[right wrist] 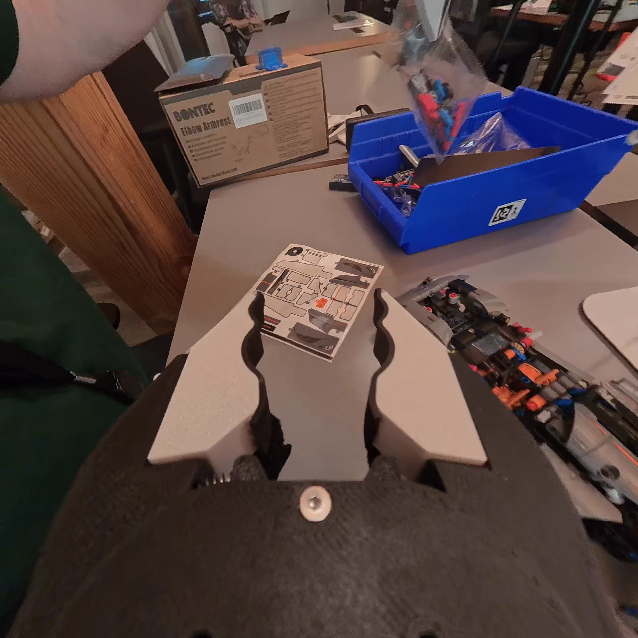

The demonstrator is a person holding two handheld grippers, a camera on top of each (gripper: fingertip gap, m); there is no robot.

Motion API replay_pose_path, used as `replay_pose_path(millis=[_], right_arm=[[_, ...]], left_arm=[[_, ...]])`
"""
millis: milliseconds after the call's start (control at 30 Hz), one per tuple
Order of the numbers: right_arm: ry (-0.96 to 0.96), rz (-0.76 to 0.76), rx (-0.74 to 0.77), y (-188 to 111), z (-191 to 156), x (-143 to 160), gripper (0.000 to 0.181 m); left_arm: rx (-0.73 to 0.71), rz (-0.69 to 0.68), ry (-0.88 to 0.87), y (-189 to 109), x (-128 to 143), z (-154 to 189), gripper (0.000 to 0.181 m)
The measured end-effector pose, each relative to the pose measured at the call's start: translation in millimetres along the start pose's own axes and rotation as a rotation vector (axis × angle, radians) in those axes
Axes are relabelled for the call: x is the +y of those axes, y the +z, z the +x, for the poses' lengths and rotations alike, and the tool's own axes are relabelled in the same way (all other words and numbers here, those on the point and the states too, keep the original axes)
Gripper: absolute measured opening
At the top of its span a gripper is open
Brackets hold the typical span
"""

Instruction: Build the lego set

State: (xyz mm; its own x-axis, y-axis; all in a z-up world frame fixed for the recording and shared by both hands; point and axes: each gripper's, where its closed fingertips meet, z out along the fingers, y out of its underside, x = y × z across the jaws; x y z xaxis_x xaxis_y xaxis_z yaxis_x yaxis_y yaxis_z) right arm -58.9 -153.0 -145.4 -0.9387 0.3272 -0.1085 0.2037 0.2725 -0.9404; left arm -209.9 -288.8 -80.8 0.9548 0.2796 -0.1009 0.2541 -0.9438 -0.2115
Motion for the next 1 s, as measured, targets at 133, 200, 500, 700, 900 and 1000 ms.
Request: replay_pose_path(millis=[133,200,500,700,900,1000], right_arm=[[0.009,0.021,0.067,-28,2,5,0.063],[0.011,0.026,0.115,-46,4,10,0.063],[0.071,0.029,0.349,-137,20,41,0.067],[0.128,-0.010,0.418,-167,26,71,0.064],[0.193,-0.014,0.506,-199,31,88,0.041],[0.254,-0.040,0.566,-224,36,99,0.020]], left_arm=[[0.048,-0.005,0.117,9,-33,52,0.000],[0.080,-0.004,0.180,18,-53,79,0.000],[0.214,0.040,0.446,53,-154,186,0.000],[0.298,0.052,0.577,78,-213,239,0.000],[0.389,0.105,0.667,94,-265,283,0.000],[0.448,0.154,0.679,102,-290,300,0.000]])
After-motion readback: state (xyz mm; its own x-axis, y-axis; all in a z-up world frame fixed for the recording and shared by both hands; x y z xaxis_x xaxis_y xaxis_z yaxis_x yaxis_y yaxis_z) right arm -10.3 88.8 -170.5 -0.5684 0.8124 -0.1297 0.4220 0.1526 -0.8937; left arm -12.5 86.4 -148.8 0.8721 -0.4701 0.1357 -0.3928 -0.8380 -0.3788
